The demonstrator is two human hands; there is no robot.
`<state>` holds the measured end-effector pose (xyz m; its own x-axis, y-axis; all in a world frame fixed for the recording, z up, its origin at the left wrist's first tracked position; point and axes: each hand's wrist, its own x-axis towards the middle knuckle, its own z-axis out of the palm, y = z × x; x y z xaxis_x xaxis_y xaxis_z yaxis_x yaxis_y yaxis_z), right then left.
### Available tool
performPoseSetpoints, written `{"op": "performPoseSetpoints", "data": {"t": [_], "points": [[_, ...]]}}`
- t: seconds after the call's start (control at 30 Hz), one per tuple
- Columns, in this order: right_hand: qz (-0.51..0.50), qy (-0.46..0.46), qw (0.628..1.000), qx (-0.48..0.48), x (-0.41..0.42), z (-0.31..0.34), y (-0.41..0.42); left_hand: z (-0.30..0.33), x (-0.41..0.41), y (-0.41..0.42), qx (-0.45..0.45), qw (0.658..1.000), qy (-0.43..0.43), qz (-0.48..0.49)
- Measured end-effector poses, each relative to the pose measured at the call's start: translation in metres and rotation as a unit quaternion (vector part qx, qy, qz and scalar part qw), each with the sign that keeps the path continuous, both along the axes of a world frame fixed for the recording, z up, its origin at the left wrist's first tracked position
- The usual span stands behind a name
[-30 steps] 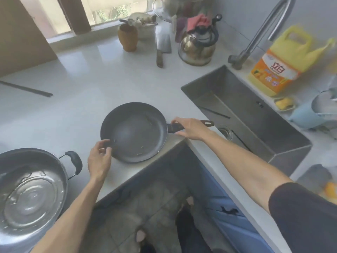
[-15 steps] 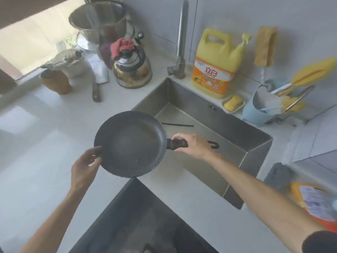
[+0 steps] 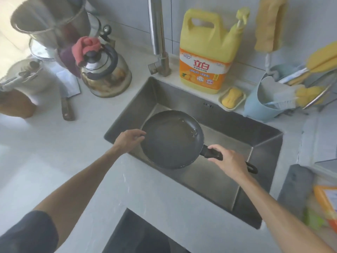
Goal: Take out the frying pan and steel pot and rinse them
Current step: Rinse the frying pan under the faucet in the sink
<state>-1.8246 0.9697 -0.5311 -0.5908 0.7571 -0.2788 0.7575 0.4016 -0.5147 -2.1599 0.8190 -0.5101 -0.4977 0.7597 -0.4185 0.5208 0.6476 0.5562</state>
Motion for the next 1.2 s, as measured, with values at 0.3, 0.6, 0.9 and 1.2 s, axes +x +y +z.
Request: {"op": "performPoseSetpoints", "data": {"t": [0.3, 0.6, 0.9, 1.2], "points": [[-0.069, -0.003, 0.996, -0.055, -0.043, -0.107, -0.007, -0.095, -0.048, 0.068, -0.180, 0.964, 0.092, -0.173], [-0.093, 0.024, 0.989, -0.109, -0.038, -0.158, -0.009, -0.141, -0.051, 0.087, -0.269, 0.921, 0.093, -0.266], [-0.081, 0.044, 0.995, -0.047, -0.023, -0.156, -0.020, -0.001, -0.033, 0.112, 0.232, 0.969, 0.049, 0.063], [-0.110, 0.059, 0.991, -0.042, -0.021, -0.134, -0.011, 0.030, -0.083, 0.201, 0.218, 0.947, 0.232, 0.046]]}}
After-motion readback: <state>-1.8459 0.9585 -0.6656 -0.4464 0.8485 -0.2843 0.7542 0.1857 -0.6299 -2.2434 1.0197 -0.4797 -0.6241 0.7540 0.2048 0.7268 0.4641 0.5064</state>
